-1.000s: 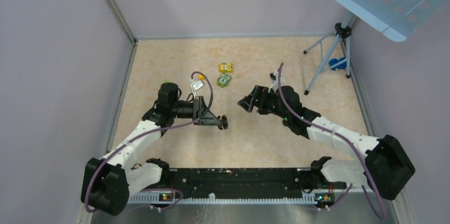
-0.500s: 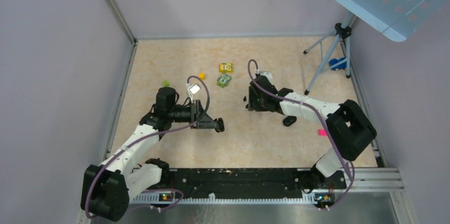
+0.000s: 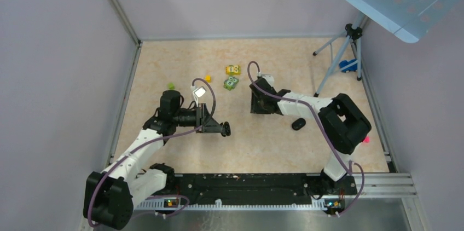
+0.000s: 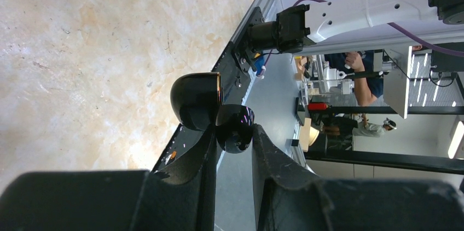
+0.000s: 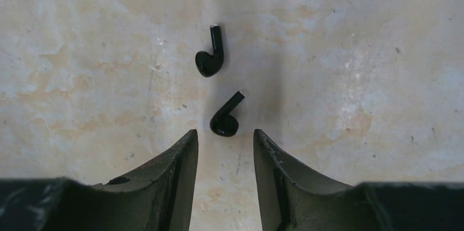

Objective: Insert the wireless bluetooth earbuds into the charging case
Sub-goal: Move the left earbud to the center of the board.

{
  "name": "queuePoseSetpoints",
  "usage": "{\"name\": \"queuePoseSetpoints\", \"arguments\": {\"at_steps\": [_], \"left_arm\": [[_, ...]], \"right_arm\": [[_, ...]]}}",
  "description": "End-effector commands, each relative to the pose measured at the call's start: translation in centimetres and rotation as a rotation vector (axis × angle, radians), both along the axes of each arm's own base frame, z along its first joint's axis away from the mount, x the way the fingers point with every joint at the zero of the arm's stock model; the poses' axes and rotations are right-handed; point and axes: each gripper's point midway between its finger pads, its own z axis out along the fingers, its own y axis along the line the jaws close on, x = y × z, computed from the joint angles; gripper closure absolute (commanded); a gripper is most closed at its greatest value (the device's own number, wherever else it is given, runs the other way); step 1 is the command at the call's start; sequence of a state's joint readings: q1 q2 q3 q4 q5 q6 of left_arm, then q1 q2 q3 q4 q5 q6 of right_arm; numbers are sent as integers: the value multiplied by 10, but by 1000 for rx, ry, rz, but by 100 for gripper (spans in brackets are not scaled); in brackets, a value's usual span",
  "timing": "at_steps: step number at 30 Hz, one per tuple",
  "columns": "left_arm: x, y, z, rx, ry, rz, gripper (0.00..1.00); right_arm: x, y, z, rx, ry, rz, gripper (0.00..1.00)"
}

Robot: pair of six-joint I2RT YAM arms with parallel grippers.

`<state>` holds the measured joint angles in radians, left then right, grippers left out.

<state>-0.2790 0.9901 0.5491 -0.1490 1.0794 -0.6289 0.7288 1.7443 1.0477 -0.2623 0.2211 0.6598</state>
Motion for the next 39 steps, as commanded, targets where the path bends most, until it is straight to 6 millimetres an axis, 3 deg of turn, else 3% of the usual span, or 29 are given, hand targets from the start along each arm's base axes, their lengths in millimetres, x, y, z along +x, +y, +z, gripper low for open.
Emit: {"name": "queuePoseSetpoints", "arguments": {"at_steps": [1,10,15,20,25,29,33,39], "left_arm": [[0,1,6,-11,-49,-6,100],[1,1,4,-16,-45,-3,100],[0,1,2,-15,-36,-6,100],[1,0,1,-16,-31,-11,100],[3,-1,-1,-16,-22,-24,100],[7,-3,-1,-22,-10,-30,100],[10,-4,1,-29,-13,-30,100],[10,-3,-1,-22,-8,-22,100]], "right_arm": [[21,18,10,40,-53,-37,60],[18,12,-5,10,-29,-58,75],[10,4,2,6,-40,-48,87],[-16,8,20,77,-38,104,89],[-64,-4,24,86,22,317,85],[-94,-14,23,80,83,382,83],[-110,-25,13,71,114,378,83],[-118,-37,-2,55,125,341,79]]}}
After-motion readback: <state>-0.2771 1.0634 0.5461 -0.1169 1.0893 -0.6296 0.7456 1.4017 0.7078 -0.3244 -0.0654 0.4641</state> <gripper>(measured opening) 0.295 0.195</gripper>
